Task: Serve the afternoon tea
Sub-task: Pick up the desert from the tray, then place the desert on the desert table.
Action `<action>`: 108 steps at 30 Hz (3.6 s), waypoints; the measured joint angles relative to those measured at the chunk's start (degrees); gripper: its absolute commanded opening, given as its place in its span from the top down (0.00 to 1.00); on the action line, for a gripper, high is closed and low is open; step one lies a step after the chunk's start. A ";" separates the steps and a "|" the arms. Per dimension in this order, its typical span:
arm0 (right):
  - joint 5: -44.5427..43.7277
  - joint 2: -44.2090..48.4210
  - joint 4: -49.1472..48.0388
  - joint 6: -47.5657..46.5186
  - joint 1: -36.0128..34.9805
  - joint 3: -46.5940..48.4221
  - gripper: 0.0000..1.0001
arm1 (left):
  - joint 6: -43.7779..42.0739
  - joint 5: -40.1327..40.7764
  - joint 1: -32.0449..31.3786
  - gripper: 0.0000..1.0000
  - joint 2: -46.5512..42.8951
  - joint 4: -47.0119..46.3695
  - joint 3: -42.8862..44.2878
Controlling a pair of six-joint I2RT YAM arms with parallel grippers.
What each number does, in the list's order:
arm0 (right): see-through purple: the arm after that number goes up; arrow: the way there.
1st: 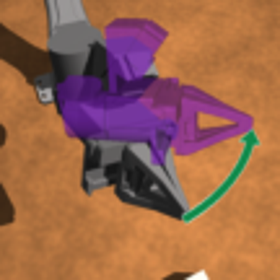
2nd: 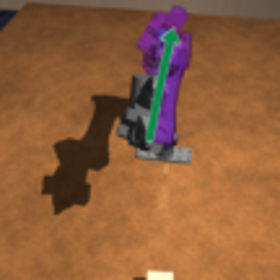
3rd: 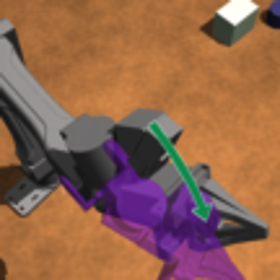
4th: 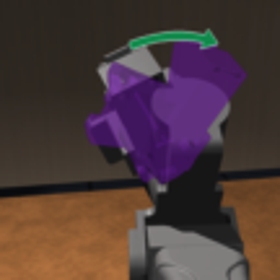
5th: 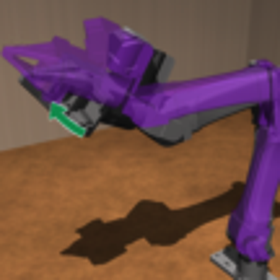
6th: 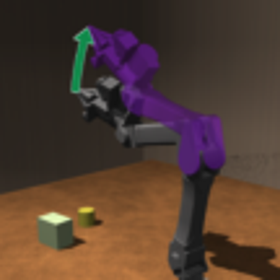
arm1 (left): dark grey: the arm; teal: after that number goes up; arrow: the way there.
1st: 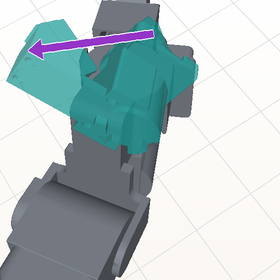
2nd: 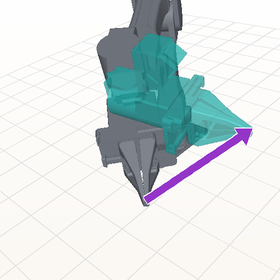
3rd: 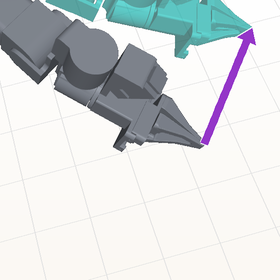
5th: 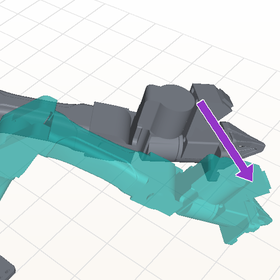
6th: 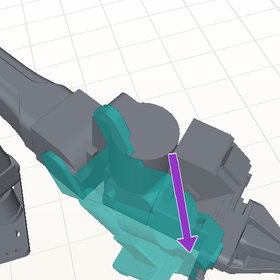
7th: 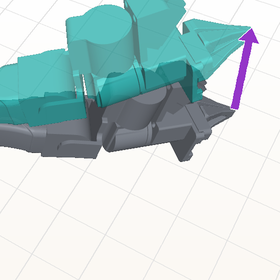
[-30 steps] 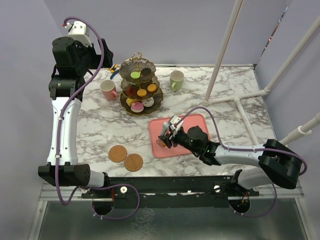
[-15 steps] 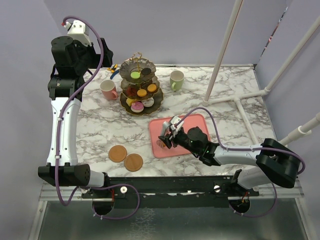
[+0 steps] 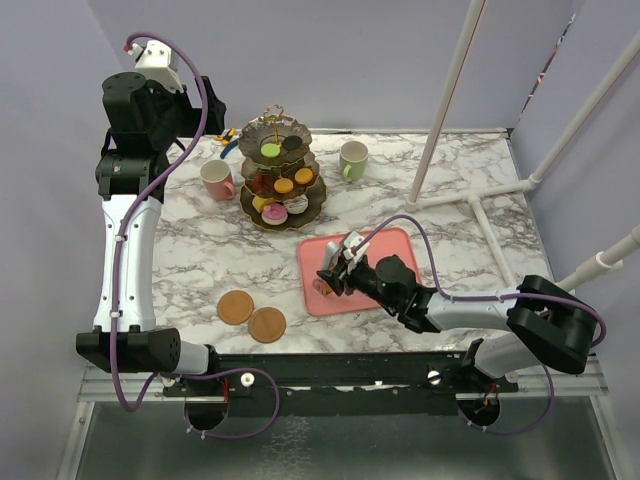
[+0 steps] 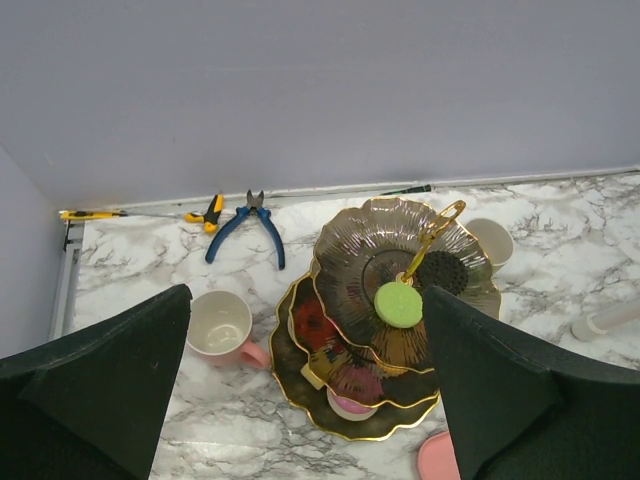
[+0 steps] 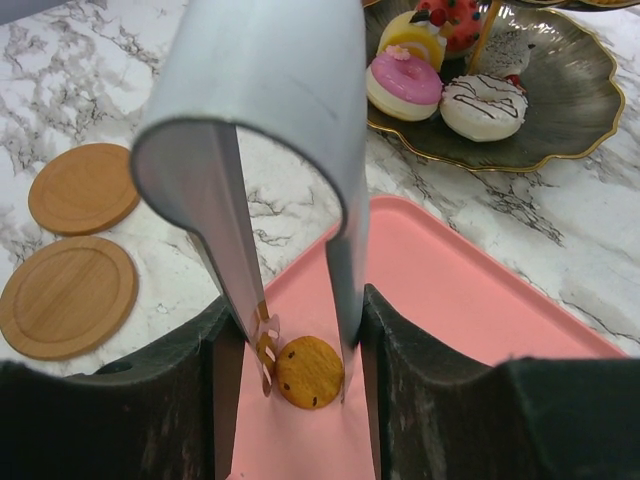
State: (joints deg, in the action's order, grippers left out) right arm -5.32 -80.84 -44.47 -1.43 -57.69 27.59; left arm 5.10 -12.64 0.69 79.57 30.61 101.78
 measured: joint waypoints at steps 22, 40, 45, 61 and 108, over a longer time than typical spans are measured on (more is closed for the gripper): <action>-0.20 7.28 7.06 -3.19 0.00 3.82 0.94 | -0.09 0.00 0.00 0.01 -0.48 0.00 0.00; 7.76 -11.43 13.44 -12.61 3.10 51.63 0.95 | -0.09 1.33 0.11 0.01 -0.04 0.00 0.00; 10.45 -21.29 15.08 -13.57 5.79 66.90 0.95 | -0.11 1.75 0.22 0.01 0.37 0.00 0.00; 11.63 -37.18 15.37 -12.76 9.86 78.31 0.93 | -0.90 1.77 0.39 0.01 1.79 -0.04 0.00; 13.92 -8.15 10.34 -6.69 9.75 47.91 0.51 | -1.03 0.59 0.44 0.01 2.25 -1.22 -0.02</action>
State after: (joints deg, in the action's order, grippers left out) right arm 8.60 -88.99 -34.13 -8.12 -47.94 75.50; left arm 4.08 -12.05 1.13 81.82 29.39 101.75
